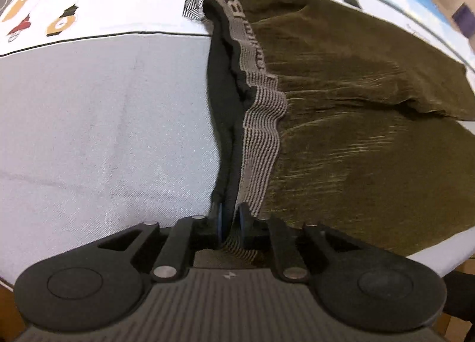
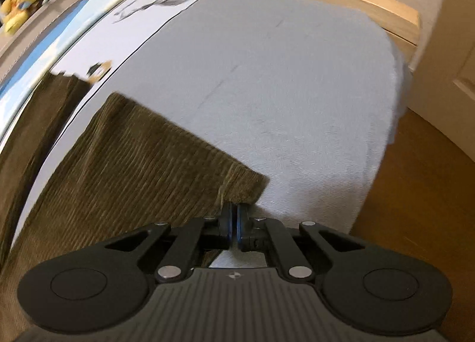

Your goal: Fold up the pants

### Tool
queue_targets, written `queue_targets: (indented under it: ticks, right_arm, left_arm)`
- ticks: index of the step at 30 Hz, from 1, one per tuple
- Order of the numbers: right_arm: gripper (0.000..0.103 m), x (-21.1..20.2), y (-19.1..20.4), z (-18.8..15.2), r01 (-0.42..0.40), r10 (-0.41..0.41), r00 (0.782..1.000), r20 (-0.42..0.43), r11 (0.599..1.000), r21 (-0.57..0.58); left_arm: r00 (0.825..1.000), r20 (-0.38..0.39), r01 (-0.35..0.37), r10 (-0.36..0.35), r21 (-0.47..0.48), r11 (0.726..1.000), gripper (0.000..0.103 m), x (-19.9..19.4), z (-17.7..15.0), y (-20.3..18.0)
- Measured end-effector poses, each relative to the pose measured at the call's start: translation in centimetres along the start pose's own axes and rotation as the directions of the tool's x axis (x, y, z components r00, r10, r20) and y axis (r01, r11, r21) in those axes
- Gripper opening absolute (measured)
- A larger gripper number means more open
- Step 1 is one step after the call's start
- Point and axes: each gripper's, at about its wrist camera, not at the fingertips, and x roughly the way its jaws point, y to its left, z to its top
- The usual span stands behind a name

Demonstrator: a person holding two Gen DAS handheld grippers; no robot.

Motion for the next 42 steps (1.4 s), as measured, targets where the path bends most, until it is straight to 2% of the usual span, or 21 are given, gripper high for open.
queue_targets:
  ticks: [3, 6, 8, 10, 12, 14, 15, 17, 18, 19, 20, 21, 22, 24, 27, 29, 30, 31, 34, 39, 42]
  right_arm:
    - [0.003, 0.2, 0.5, 0.2, 0.014, -0.014, 1.0, -0.003, 1.0, -0.012]
    - [0.007, -0.6, 1.1, 0.0, 0.054, -0.053, 0.998, 0.041, 0.998, -0.024]
    - [0.019, -2.0, 1.0, 0.0, 0.067, -0.064, 0.994, 0.093, 0.997, -0.03]
    - [0.033, -3.0, 1.4, -0.2, 0.06, -0.053, 0.988, 0.142, 0.997, -0.041]
    - [0.04, -3.9, 2.2, -0.5, 0.018, -0.005, 0.986, 0.167, 0.997, -0.077]
    - [0.042, -4.2, 3.4, -1.1, -0.039, 0.064, 0.984, 0.163, 0.987, -0.154]
    - [0.043, -4.2, 4.3, -1.6, -0.072, 0.104, 0.984, 0.147, 0.975, -0.211]
    - [0.049, -3.3, 5.6, -2.3, -0.151, 0.172, 0.984, 0.053, 0.948, -0.282]
    - [0.049, -2.4, 5.9, -2.8, -0.173, 0.176, 0.984, -0.019, 0.937, -0.303]
    - [0.049, -1.2, 6.2, -3.2, -0.168, 0.146, 0.985, -0.091, 0.931, -0.323]
    - [0.049, 0.0, 6.4, -3.9, -0.133, 0.083, 0.985, -0.154, 0.927, -0.352]
    - [0.049, 0.4, 6.6, -4.4, -0.105, 0.045, 0.986, -0.158, 0.913, -0.394]
    - [0.049, 0.1, 7.0, -4.4, -0.095, 0.042, 0.99, -0.132, 0.901, -0.424]
    - [0.049, -0.9, 7.3, -4.1, -0.087, 0.064, 0.996, -0.068, 0.903, -0.421]
    - [0.049, -2.5, 7.9, -3.8, -0.102, 0.12, 0.993, 0.016, 0.9, -0.423]
    - [0.049, -3.7, 8.4, -3.8, -0.102, 0.148, 0.986, 0.076, 0.895, -0.433]
    - [0.049, -4.2, 8.8, -3.9, -0.093, 0.156, 0.982, 0.107, 0.891, -0.445]
    - [0.049, -4.8, 9.1, -4.0, -0.084, 0.164, 0.977, 0.138, 0.885, -0.458]
    - [0.049, -6.4, 11.0, -4.9, -0.079, 0.207, 0.955, 0.213, 0.869, -0.489]
    - [0.049, -8.3, 13.6, -5.1, -0.123, 0.303, 0.911, 0.279, 0.847, -0.517]
    - [0.049, -9.0, 15.4, -5.5, -0.158, 0.346, 0.896, 0.277, 0.833, -0.53]
  left_arm:
    - [1.0, 0.01, -0.024, 0.024, -0.032, 0.999, 0.025, -0.4, 0.5, 0.1]
    - [0.993, 0.118, 0.004, 0.004, -0.076, 0.997, 0.027, -2.4, 1.1, 0.6]
    - [0.983, 0.179, 0.043, -0.034, -0.049, 0.998, 0.033, -3.4, 1.4, -0.3]
    - [0.977, 0.196, 0.075, -0.078, 0.023, 0.997, 0.046, -3.5, 1.5, -2.0]
    - [0.985, 0.148, 0.068, -0.09, 0.142, 0.987, 0.057, -2.6, 1.1, -4.3]
    - [0.996, 0.082, -0.007, -0.016, 0.266, 0.964, 0.058, -1.0, 0.3, -6.6]
    - [0.999, 0.044, -0.03, 0.017, 0.29, 0.957, 0.058, -0.1, 0.1, -6.9]
    - [0.995, -0.048, -0.065, 0.085, 0.323, 0.944, 0.057, 2.0, -0.3, -7.1]
    - [0.994, -0.05, -0.073, 0.097, 0.355, 0.932, 0.058, 2.3, -0.6, -7.3]
    - [0.994, -0.048, -0.077, 0.102, 0.374, 0.924, 0.059, 2.3, -0.6, -7.4]
    - [0.993, -0.053, -0.079, 0.105, 0.364, 0.928, 0.059, 2.3, -0.5, -7.5]
    - [0.993, -0.054, -0.083, 0.108, 0.347, 0.934, 0.059, 2.1, -0.2, -7.5]
    - [0.993, -0.043, -0.088, 0.108, 0.331, 0.94, 0.059, 1.8, -0.1, -7.5]
    - [0.995, 0.029, -0.104, 0.1, 0.311, 0.945, 0.059, 0.5, 0.4, -7.5]
    - [0.99, 0.129, -0.088, 0.057, 0.25, 0.964, 0.061, -1.1, 1.2, -7.1]
    - [0.978, 0.202, -0.1, 0.058, 0.205, 0.974, 0.066, -2.2, 1.7, -6.9]
    - [0.966, 0.246, -0.129, 0.084, 0.174, 0.976, 0.071, -2.6, 2.1, -6.8]
    - [0.953, 0.282, -0.157, 0.111, 0.143, 0.977, 0.073, -2.9, 2.4, -6.6]
    - [0.931, 0.346, -0.162, 0.117, 0.105, 0.981, 0.073, -3.5, 3.0, -6.4]
    - [0.886, 0.439, -0.22, 0.151, 0.109, 0.969, 0.073, -4.3, 3.5, -7.5]
    - [0.875, 0.458, -0.221, 0.154, 0.094, 0.971, 0.073, -4.5, 3.7, -8.1]
